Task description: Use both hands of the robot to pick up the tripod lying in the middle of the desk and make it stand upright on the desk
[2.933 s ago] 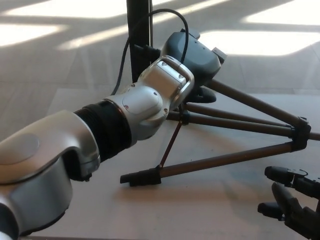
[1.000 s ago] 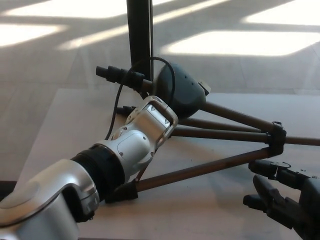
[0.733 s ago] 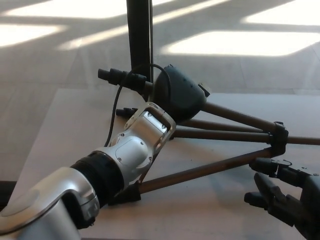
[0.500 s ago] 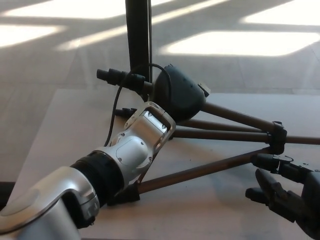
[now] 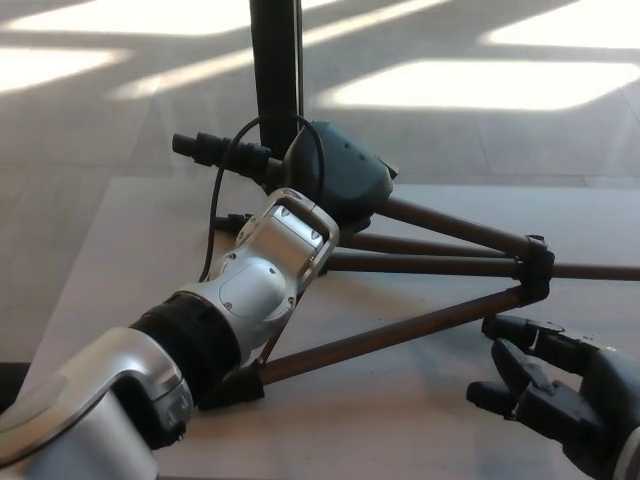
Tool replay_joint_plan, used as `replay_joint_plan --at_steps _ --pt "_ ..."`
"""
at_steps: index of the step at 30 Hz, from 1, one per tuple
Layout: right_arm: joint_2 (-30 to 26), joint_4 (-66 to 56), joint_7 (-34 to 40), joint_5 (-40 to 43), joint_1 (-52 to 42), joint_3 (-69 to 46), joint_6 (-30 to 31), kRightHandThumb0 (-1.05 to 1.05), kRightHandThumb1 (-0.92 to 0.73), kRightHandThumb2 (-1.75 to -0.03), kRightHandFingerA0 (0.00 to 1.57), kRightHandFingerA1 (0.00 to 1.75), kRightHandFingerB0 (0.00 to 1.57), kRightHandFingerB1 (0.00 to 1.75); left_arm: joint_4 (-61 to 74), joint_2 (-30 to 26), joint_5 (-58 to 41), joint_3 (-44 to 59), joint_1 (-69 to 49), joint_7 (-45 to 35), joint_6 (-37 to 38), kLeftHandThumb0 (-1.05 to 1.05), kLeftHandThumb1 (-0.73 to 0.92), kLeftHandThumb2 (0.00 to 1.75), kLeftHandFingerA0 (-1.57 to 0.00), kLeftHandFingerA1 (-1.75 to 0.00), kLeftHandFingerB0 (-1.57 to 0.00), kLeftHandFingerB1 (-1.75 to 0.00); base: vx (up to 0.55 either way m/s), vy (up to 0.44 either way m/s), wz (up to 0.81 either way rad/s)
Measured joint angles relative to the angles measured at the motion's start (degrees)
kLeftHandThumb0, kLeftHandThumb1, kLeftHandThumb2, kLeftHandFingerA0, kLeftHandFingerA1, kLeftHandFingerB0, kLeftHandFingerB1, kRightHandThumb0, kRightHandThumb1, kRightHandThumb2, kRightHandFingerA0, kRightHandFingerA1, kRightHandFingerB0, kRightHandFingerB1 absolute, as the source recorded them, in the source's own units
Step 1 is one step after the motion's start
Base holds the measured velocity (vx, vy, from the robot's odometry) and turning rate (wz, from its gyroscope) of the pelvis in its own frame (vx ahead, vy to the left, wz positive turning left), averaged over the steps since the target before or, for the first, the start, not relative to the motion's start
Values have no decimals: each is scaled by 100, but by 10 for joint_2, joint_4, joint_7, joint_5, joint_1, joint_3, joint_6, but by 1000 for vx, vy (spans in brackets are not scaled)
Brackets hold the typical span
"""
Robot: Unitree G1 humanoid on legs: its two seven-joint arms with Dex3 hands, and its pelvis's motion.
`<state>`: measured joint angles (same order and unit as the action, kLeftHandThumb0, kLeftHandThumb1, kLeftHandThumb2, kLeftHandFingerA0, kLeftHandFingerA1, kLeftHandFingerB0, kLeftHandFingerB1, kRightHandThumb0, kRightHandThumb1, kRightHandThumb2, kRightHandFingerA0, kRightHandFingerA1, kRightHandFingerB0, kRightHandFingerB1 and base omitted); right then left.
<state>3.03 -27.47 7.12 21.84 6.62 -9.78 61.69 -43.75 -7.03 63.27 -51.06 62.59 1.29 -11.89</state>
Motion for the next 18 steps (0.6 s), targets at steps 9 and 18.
replay_joint_plan --at_steps 9,18 --pt "89 60 60 -3 36 -47 50 -35 -55 -55 46 86 65 82 4 -1 -3 14 0 -11 1 -40 52 99 -118 -132 -85 -104 0 0 0" --pt "97 127 103 -2 78 -54 31 -51 -60 -57 9 76 23 54 8 2 -5 24 0 -21 1 -38 53 100 -118 -131 -88 -106 0 0 0"
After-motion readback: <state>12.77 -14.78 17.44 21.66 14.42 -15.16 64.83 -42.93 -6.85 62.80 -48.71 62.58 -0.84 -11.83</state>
